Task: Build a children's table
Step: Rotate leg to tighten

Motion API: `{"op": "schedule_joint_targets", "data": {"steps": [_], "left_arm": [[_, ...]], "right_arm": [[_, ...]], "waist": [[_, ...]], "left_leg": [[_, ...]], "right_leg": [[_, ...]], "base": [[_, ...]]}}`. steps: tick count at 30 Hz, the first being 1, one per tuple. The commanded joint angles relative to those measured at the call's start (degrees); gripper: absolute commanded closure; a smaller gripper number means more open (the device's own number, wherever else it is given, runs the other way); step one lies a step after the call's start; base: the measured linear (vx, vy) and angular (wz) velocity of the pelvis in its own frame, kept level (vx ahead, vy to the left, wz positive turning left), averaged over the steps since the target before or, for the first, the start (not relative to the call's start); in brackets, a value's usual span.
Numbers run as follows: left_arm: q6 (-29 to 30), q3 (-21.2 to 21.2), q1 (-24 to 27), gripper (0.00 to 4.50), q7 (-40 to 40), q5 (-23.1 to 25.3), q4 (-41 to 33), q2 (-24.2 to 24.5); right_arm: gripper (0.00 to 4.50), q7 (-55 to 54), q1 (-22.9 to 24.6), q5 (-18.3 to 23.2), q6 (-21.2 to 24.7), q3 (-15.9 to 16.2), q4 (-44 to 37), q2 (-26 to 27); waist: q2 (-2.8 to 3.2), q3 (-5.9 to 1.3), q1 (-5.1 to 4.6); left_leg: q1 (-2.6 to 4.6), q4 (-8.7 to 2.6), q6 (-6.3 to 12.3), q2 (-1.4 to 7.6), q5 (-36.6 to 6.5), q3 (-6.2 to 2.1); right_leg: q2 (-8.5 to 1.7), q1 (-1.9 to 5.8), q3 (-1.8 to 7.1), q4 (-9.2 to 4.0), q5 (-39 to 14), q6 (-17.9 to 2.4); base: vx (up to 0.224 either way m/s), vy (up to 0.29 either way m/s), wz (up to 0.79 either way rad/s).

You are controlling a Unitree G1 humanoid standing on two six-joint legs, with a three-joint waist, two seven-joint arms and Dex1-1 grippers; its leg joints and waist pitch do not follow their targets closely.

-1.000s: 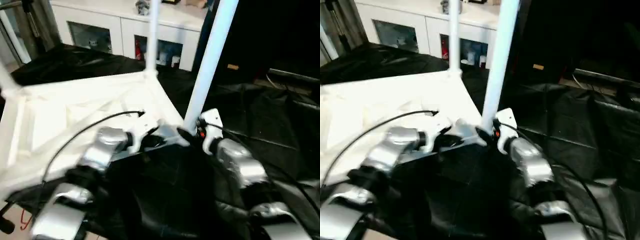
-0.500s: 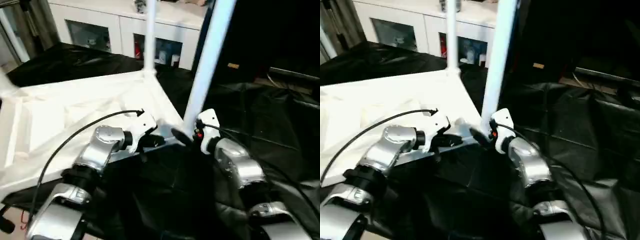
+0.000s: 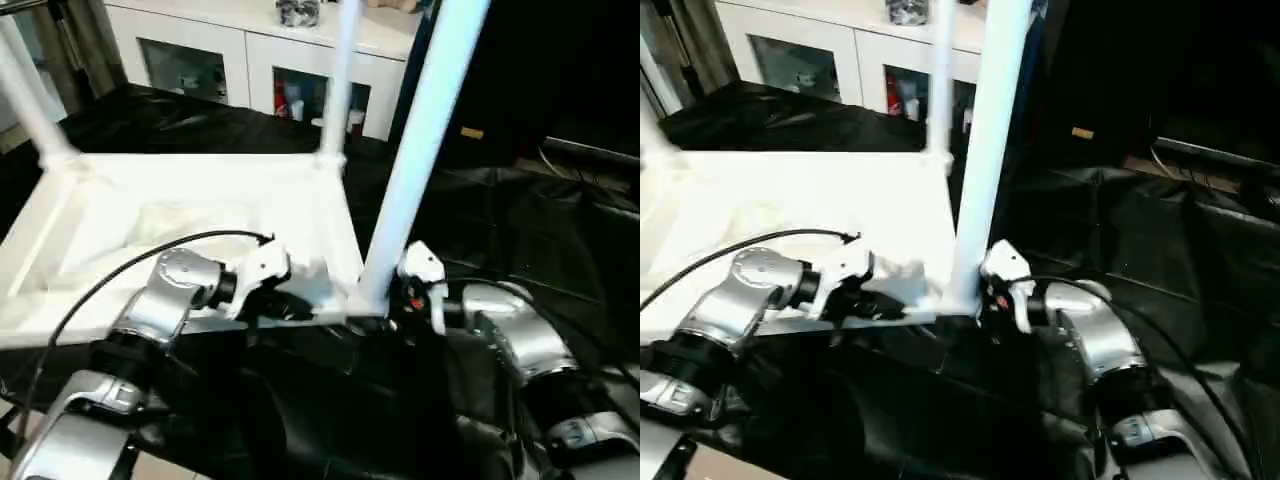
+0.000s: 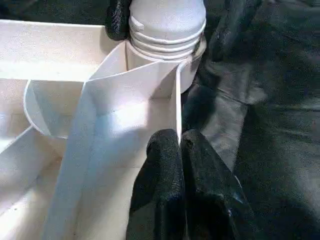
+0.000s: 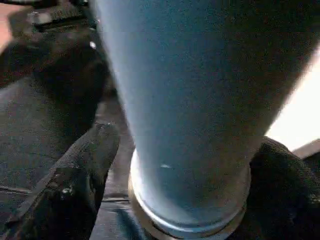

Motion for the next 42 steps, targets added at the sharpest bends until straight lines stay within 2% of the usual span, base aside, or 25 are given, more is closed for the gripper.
{"op": "schedule_joint_targets", "data": {"steps": [1,5,9,12,15,16,17,18,19,20,23,24,25,27,28,30,31,32,36,42], "left_arm": [[0.0,-1.4,0.7,4.5,-1.7,0.3,-1.0,0.2],[0.0,-1.4,0.8,4.5,-2.0,0.0,-1.2,0.5],[0.1,-1.2,0.9,4.5,-0.8,-0.4,-1.4,-0.1],[0.4,-0.1,0.5,4.5,3.3,-0.3,-0.7,-2.1],[1.2,0.9,-0.6,4.5,8.9,0.4,0.7,-5.0],[1.6,1.1,-1.1,4.5,10.9,0.6,1.2,-6.1],[1.6,1.1,-1.1,4.5,10.9,0.6,1.2,-6.1],[2.0,1.3,-1.6,4.5,13.0,1.0,1.7,-7.2],[2.5,1.4,-2.7,4.5,17.3,1.8,2.9,-9.7],[2.7,1.4,-3.2,4.5,19.1,2.1,3.4,-10.8],[3.5,1.0,-4.6,4.5,22.7,2.7,4.6,-13.9],[3.5,1.0,-4.6,4.5,22.7,2.7,4.6,-13.9],[3.2,0.3,-5.0,4.5,23.3,3.0,4.9,-14.9],[3.0,0.1,-5.2,4.5,23.6,3.3,5.1,-15.4],[2.7,0.0,-5.3,4.5,23.9,3.5,5.3,-15.8],[2.1,-0.3,-5.3,4.5,23.7,3.9,5.4,-16.1],[2.0,-0.3,-5.1,4.5,23.4,3.9,5.3,-15.9],[1.7,-0.3,-4.9,4.5,22.8,3.9,5.1,-15.5],[1.4,-0.3,-4.0,4.5,20.0,3.5,4.5,-13.5],[0.6,-0.5,-2.9,4.5,15.0,2.9,3.3,-10.5]], "right_arm": [[0.91,1.2,0.6,0.6,0.4,0.7,-1.1,-0.5],[1.38,1.9,0.6,0.9,0.8,0.6,-1.2,-0.2],[1.67,1.6,1.1,1.4,1.4,0.6,-1.6,0.4],[1.75,-2.0,1.5,1.1,1.2,-0.5,-0.9,2.0],[1.81,-11.9,0.3,-0.7,0.6,-2.6,3.1,5.2],[1.82,-16.5,-0.4,-1.7,0.3,-3.5,5.0,6.4],[1.82,-16.5,-0.4,-1.7,0.3,-3.5,5.0,6.4],[1.83,-20.9,-1.1,-2.5,0.1,-4.4,6.8,7.8],[1.83,-28.2,-2.1,-3.4,-0.2,-5.7,9.2,10.6],[1.83,-31.1,-2.5,-3.7,-0.4,-6.2,10.1,11.8],[1.84,-38.1,-3.6,-4.7,-0.1,-6.8,11.9,15.4],[1.84,-38.1,-3.6,-4.7,-0.1,-6.8,11.9,15.4],[1.84,-40.0,-4.1,-4.9,-0.1,-6.7,12.4,17.2],[1.84,-40.2,-4.3,-5.2,-0.5,-6.3,12.6,18.1],[1.28,-39.8,-4.3,-5.7,-1.6,-5.4,12.6,18.6],[1.08,-38.4,-4.4,-5.6,-2.7,-4.7,12.5,19.5],[1.08,-37.8,-4.4,-5.2,-2.7,-4.9,12.4,19.6],[0.84,-37.1,-4.4,-4.7,-2.6,-5.2,12.3,19.5],[0.76,-34.1,-4.3,-4.7,-3.2,-4.6,11.3,17.4],[0.76,-23.4,-2.9,-4.4,-4.2,-2.7,8.2,12.5]], "waist": [[0.15,-3.41,0.21],[0.21,-3.41,0.56],[0.21,-3.39,0.63],[0.15,-3.33,0.56],[0.13,-3.21,0.39],[0.13,-3.07,0.28],[0.1,-3.04,0.02],[0.11,-3.1,-0.07],[0.23,-3.05,-0.31],[0.17,-2.97,-0.51],[0.15,-3.14,-0.6],[0.2,-3.1,-0.7],[0.38,-3.21,-0.72],[0.32,-3.31,-0.78],[0.39,-3.3,-0.78],[0.44,-3.32,-0.82],[0.33,-3.3,-0.77],[0.37,-3.25,-0.72],[0.32,-3.28,-0.8],[0.26,-3.45,-0.72]], "left_leg": [[0.17,-3.54,2.54,1.66,-10.2,0.11],[0.26,-3.54,2.24,1.6,-10.1,0.13],[0.21,-3.55,2.12,1.6,-10.2,0.12],[0.25,-3.6,1.84,1.59,-10.8,0.1],[0.39,-3.71,1.01,1.46,-12.4,-0.02],[0.43,-3.76,0.53,1.36,-13.0,0.0],[0.37,-3.88,-0.13,1.28,-13.7,-0.19],[0.32,-3.92,-0.42,1.31,-13.8,-0.32],[0.38,-3.96,-0.77,1.32,-14.0,-0.3],[0.63,-3.93,-1.01,1.25,-14.9,-0.29],[0.5,-3.86,-0.53,1.24,-13.8,-0.26],[0.46,-3.91,-0.49,1.25,-13.7,-0.24],[0.33,-3.92,-0.48,1.17,-13.5,-0.33],[0.26,-3.87,-0.27,1.19,-12.8,-0.27],[0.27,-3.89,-0.09,1.28,-12.8,-0.24],[0.15,-3.86,0.08,1.23,-12.5,-0.21],[0.32,-3.83,0.32,1.2,-12.7,-0.12],[0.4,-3.84,0.54,1.23,-13.0,-0.12],[0.11,-3.93,0.73,1.26,-13.1,-0.25],[-0.08,-3.67,2.08,1.37,-10.5,-0.13]], "right_leg": [[-4.26,3.02,2.71,-3.82,-9.9,-12.6],[-4.34,3.02,2.72,-3.79,-9.8,-12.6],[-4.36,3.03,2.72,-3.85,-10.3,-12.3],[-4.45,2.96,2.75,-4.07,-11.6,-11.9],[-4.52,2.75,2.72,-4.45,-15.2,-11.1],[-4.52,2.58,2.77,-4.76,-17.4,-10.4],[-4.59,2.64,2.61,-4.95,-20.2,-9.5],[-4.62,2.7,2.59,-4.97,-21.0,-9.1],[-4.57,2.54,2.65,-5.12,-21.4,-8.6],[-4.55,2.28,2.63,-5.43,-23.0,-8.2],[-4.48,2.38,2.76,-5.28,-20.7,-8.3],[-4.44,2.3,2.77,-5.23,-20.3,-8.4],[-4.45,2.54,2.72,-5.14,-19.8,-8.4],[-4.39,2.59,2.79,-4.94,-17.5,-8.8],[-4.36,2.58,2.77,-4.82,-16.3,-9.2],[-4.33,2.68,2.79,-4.68,-15.0,-9.7],[-4.33,2.63,2.8,-4.76,-14.9,-9.7],[-4.38,2.59,2.84,-4.8,-15.3,-9.8],[-4.41,2.82,2.75,-4.77,-15.8,-9.5],[-4.37,3.23,2.81,-4.06,-9.3,-11.4]], "base": [[0.0,0.0,0.0],[0.0,0.0,0.0],[0.0,0.0,0.0],[0.0,0.0,0.0],[0.0,0.0,0.0],[0.0,0.0,0.0],[0.0,0.0,0.0],[0.0,0.0,0.0],[0.0,0.0,0.0],[0.0,0.0,0.0],[0.0,0.0,0.0],[0.0,0.0,0.0],[0.0,0.0,0.0],[0.0,0.0,0.0],[0.0,0.0,0.0],[0.0,0.0,0.0],[0.0,0.0,0.0],[0.0,0.0,0.0],[0.0,0.0,0.0],[0.0,0.0,0.0]]}}
